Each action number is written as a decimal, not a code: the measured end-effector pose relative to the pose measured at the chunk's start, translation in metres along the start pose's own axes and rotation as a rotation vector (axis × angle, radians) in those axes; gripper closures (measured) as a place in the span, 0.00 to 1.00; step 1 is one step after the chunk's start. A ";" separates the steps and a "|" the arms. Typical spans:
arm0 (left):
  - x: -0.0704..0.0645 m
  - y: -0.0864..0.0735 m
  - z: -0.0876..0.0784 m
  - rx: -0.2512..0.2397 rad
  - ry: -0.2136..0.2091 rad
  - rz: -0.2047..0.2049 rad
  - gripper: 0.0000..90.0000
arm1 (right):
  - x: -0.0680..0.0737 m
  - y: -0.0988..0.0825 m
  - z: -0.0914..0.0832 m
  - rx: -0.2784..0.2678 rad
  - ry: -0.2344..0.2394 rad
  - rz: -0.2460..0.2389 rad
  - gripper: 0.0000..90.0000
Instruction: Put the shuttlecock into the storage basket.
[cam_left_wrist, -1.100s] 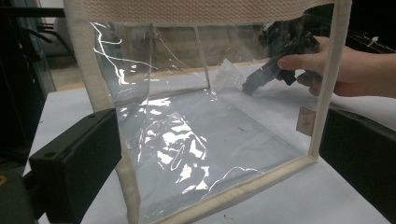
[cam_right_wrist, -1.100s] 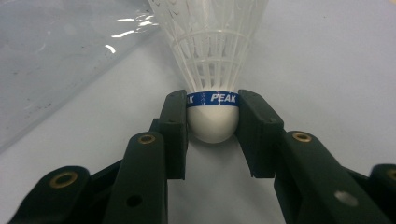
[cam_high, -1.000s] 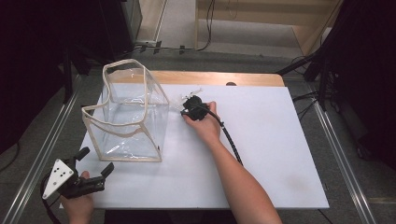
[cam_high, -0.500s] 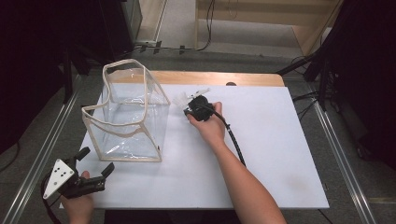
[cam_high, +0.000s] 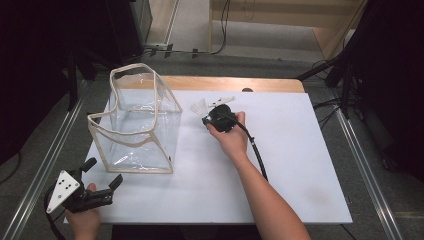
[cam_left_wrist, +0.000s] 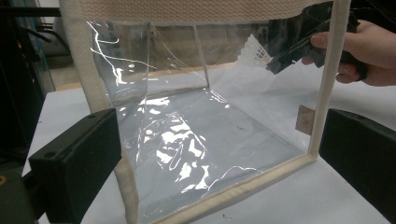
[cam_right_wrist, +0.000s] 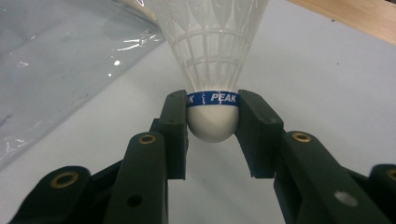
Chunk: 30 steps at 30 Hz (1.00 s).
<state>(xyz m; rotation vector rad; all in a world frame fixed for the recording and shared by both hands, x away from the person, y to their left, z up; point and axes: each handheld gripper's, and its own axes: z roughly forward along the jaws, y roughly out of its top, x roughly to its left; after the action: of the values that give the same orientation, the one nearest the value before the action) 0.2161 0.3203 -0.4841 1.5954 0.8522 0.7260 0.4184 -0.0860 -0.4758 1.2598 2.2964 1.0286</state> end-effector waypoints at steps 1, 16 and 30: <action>0.000 0.000 0.000 0.000 0.000 0.000 0.00 | 0.000 -0.001 -0.001 -0.004 0.002 -0.001 0.70; 0.000 0.000 0.000 0.000 0.000 -0.001 0.00 | 0.001 -0.003 -0.021 -0.046 0.016 0.001 0.70; 0.000 0.000 0.000 0.001 -0.001 -0.001 0.00 | 0.005 -0.003 -0.039 -0.093 0.032 -0.004 0.70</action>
<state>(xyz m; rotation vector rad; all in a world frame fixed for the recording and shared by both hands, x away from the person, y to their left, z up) 0.2161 0.3199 -0.4842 1.5965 0.8525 0.7241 0.3912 -0.0999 -0.4512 1.2106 2.2454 1.1487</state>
